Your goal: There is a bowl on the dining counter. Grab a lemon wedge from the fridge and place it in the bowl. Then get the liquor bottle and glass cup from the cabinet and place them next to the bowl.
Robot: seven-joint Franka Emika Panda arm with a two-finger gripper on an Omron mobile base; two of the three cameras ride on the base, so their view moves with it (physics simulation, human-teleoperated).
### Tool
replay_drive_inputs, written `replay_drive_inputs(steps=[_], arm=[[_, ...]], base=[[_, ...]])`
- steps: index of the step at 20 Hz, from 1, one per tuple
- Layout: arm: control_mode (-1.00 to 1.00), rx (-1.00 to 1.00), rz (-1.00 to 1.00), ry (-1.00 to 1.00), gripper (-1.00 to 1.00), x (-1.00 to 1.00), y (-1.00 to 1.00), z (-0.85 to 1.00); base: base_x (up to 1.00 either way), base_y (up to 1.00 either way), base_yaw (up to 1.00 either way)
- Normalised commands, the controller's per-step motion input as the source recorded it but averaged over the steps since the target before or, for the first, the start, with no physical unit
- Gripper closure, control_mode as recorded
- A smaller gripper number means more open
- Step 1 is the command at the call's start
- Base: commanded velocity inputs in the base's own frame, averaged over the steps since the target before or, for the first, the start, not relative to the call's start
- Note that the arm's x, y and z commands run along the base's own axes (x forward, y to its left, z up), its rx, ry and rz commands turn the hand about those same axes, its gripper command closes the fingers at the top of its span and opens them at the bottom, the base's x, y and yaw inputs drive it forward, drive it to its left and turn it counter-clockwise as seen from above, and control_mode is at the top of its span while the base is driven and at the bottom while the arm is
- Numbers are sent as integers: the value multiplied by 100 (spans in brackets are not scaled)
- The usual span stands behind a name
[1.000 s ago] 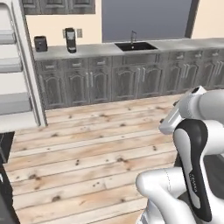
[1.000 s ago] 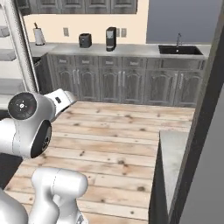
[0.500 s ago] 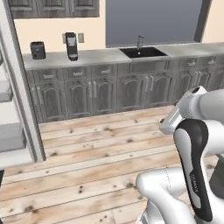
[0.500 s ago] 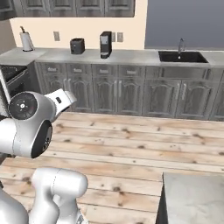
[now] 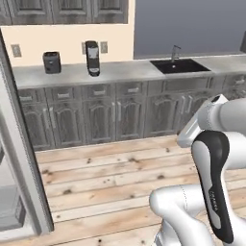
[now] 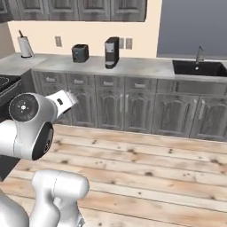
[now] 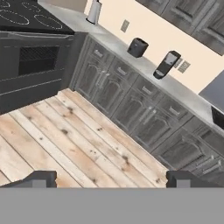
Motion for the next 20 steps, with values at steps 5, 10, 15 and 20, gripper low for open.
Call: replay_drive_inputs(steps=[5, 10, 15, 20], arm=[[100, 0, 0, 0, -100, 0, 0, 0], [100, 0, 0, 0, -100, 0, 0, 0], [100, 0, 0, 0, -100, 0, 0, 0], [100, 0, 0, 0, -100, 0, 0, 0]], base=[[100, 1, 31], [100, 0, 40], [100, 0, 43], [96, 0, 46]])
